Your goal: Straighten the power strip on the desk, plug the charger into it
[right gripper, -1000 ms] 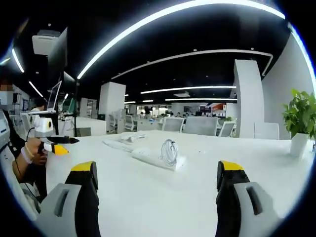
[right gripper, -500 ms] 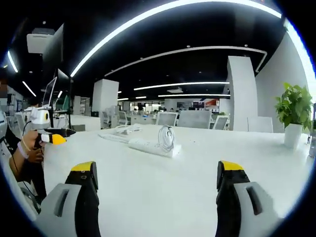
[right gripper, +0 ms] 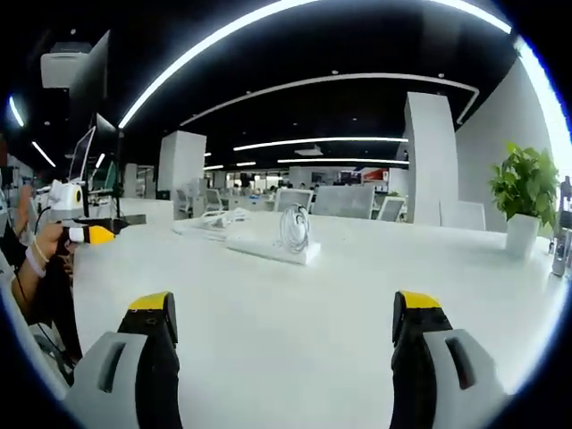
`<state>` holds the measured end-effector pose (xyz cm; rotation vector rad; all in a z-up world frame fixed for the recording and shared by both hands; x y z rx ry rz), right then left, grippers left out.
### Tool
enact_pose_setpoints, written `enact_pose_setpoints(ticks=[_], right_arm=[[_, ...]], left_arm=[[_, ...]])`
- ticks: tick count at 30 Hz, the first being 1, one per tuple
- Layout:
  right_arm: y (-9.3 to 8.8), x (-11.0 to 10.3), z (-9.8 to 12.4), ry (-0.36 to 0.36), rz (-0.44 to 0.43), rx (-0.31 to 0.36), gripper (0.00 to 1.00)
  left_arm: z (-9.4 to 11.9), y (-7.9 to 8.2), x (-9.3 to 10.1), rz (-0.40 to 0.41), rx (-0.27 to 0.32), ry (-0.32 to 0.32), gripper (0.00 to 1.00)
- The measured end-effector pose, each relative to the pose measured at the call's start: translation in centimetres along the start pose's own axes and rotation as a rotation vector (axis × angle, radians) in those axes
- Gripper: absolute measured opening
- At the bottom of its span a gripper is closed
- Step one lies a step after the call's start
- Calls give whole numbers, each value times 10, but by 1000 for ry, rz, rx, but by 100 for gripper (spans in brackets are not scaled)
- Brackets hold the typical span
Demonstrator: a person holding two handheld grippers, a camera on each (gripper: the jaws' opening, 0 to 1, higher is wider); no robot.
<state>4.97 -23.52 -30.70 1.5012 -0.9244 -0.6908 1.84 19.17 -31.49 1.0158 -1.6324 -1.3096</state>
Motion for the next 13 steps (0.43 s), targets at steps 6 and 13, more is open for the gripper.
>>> enact_pose_setpoints(ticks=[6,13], right_arm=[[3,-3,0,-5,14,-7,100],[2,-7,-1,4,47,-35,99]], left_arm=[[0,0,-1,2,2,1,99],[1,-2,-1,6,-1,0,99]])
Point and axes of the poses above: the point that each gripper's makers call its tool centre point, and the gripper's own axes: z roughly backward along the fingers, x roughly to its right, y roughly out of its top, the point moved 10 cm from there along z, roughly backward along the fingers, and after that the axes turned 13 degrees about x, right-handed, at the moved point
